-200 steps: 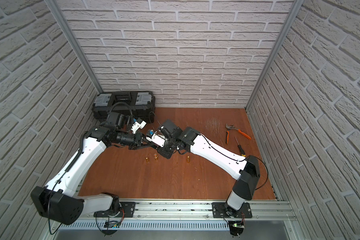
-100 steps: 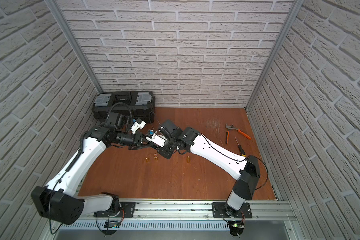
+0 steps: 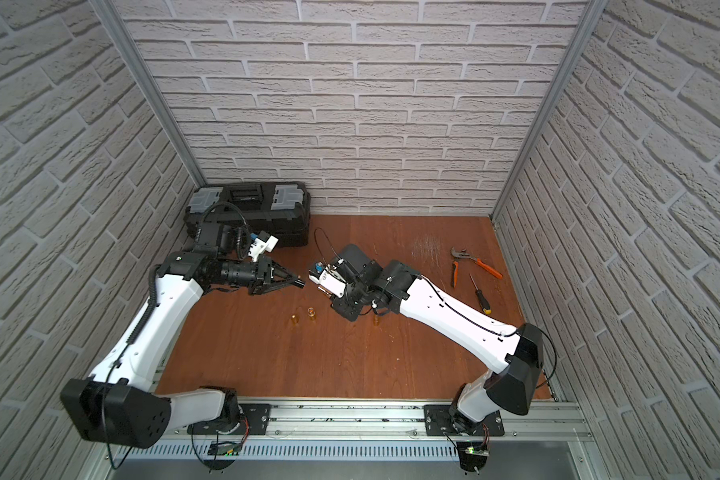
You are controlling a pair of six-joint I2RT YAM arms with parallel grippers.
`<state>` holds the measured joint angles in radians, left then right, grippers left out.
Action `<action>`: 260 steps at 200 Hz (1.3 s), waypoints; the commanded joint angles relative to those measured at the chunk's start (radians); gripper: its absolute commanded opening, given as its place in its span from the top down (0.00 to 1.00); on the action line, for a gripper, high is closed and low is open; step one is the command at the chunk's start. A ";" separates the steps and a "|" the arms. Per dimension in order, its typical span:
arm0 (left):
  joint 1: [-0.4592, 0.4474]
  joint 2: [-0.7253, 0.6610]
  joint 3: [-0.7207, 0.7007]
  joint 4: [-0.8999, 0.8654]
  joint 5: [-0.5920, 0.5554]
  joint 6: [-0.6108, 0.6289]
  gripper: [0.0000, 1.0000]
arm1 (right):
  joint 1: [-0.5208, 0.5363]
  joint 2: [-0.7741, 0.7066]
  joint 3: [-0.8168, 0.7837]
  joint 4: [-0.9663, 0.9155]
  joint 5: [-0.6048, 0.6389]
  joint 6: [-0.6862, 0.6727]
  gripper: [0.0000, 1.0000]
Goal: Open the lipstick cap
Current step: Open the cover of the lipstick, then place the cover at the center of the board.
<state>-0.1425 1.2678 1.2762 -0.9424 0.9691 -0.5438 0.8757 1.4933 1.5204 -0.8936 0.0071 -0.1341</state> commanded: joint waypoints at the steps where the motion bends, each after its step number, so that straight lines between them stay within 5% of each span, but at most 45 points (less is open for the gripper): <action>1: -0.017 0.009 0.031 -0.004 -0.149 0.002 0.89 | -0.004 -0.081 -0.022 0.020 0.072 0.034 0.97; 51: -0.333 0.121 0.006 0.128 -0.741 -0.049 0.89 | -0.003 -0.199 -0.030 -0.045 0.114 0.074 0.97; 90: -0.510 0.296 -0.011 0.229 -0.979 -0.021 0.89 | -0.003 -0.267 -0.059 -0.078 0.169 0.091 0.97; 163: -0.608 0.548 0.027 0.320 -0.999 0.032 0.88 | -0.003 -0.307 -0.101 -0.071 0.204 0.099 0.97; 260: -0.619 0.597 -0.020 0.322 -1.014 0.033 0.84 | -0.003 -0.273 -0.109 -0.061 0.207 0.104 0.96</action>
<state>-0.7528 1.8530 1.2751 -0.6277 -0.0227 -0.5167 0.8749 1.2217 1.4277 -0.9855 0.2058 -0.0391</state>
